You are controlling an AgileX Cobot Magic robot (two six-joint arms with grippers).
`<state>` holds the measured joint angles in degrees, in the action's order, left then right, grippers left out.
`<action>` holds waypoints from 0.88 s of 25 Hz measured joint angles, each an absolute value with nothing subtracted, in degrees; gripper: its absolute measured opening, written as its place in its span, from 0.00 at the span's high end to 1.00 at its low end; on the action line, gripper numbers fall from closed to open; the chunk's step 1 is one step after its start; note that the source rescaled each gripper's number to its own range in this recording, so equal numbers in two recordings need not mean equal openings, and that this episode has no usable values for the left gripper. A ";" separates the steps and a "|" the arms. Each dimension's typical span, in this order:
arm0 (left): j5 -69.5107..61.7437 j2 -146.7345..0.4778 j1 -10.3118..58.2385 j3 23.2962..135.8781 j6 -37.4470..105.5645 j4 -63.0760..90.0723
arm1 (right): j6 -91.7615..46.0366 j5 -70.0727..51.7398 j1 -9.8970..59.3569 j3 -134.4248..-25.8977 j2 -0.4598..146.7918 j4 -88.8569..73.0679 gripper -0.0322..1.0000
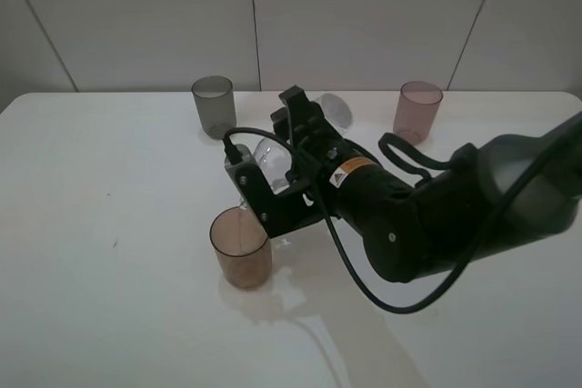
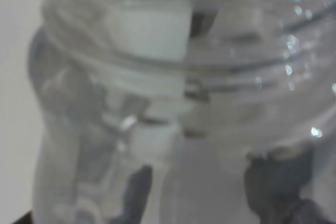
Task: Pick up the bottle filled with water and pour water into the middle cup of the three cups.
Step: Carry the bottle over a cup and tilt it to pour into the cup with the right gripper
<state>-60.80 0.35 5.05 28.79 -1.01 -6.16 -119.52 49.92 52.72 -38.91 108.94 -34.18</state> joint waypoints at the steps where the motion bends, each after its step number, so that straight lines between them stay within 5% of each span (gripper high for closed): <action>1: -60.80 0.35 5.05 28.79 -1.01 -6.16 | -119.52 49.92 52.72 -38.91 108.94 -34.18 0.97; 22: -60.80 0.35 5.05 28.79 -1.01 -6.16 | -124.02 53.96 54.63 -37.46 108.94 -34.88 0.97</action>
